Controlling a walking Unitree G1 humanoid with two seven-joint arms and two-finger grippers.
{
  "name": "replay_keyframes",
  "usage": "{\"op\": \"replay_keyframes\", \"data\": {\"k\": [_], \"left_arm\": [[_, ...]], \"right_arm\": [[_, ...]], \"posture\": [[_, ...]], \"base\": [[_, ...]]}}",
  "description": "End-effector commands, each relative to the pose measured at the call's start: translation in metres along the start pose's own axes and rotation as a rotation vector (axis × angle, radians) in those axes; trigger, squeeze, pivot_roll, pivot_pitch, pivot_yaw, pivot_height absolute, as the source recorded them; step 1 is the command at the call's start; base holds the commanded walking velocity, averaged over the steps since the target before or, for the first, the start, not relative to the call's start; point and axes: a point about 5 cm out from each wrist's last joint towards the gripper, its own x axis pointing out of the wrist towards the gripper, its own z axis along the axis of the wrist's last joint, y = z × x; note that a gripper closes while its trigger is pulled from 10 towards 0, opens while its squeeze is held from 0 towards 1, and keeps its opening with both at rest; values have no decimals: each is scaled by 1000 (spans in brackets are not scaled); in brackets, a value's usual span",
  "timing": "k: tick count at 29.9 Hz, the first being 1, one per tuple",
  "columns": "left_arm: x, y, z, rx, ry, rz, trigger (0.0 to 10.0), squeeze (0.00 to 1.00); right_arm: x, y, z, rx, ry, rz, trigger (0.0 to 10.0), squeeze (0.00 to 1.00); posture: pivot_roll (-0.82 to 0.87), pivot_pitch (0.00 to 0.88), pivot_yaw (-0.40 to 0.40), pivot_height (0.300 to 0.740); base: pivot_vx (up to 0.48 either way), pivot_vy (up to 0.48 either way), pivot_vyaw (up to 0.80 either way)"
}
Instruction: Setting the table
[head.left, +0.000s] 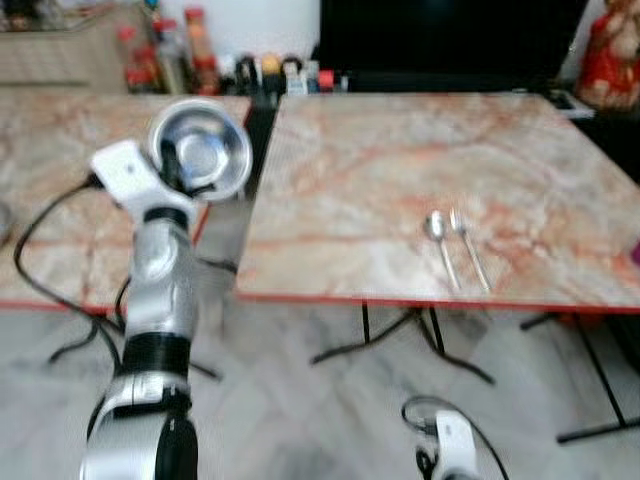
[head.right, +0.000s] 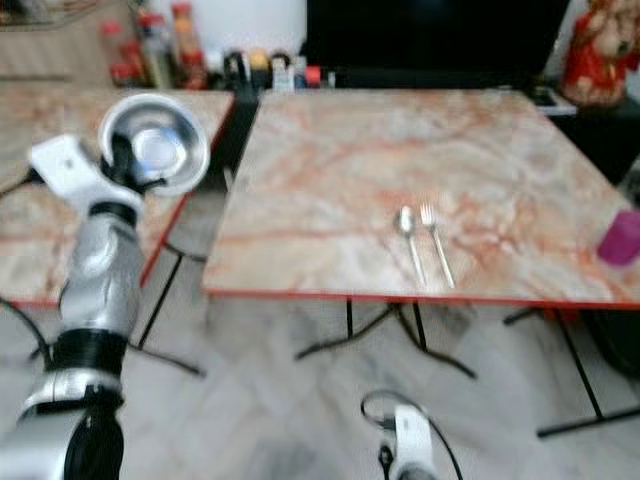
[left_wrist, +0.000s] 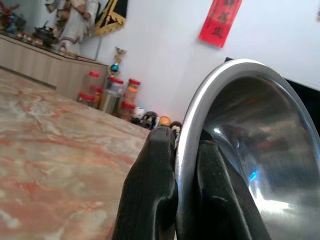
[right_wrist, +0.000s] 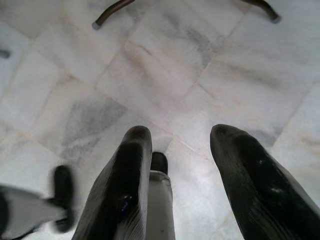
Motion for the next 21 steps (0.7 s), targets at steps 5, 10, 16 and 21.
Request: {"op": "replay_keyframes", "data": {"k": [5, 10, 16, 21], "left_arm": [[1, 5, 3, 11, 0, 10, 10000, 0], [-1, 2, -2, 14, 19, 2, 10000, 0], [-1, 2, -2, 14, 22, -2, 10000, 0], [-1, 2, -2, 16, 20, -3, 10000, 0]], "right_arm": [[1, 8, 4, 17, -14, 16, 10000, 0], [1, 8, 4, 19, -14, 13, 10000, 0], [1, 7, 4, 19, -17, 13, 10000, 0], [1, 7, 5, 12, -18, 16, 10000, 0]], "posture": [[11, 0, -33, 740], [9, 0, -33, 740], [11, 0, -37, 740], [14, 0, -39, 740]], "base": [[0, 480, 0], [0, 480, 0], [0, 480, 0], [0, 480, 0]]}}
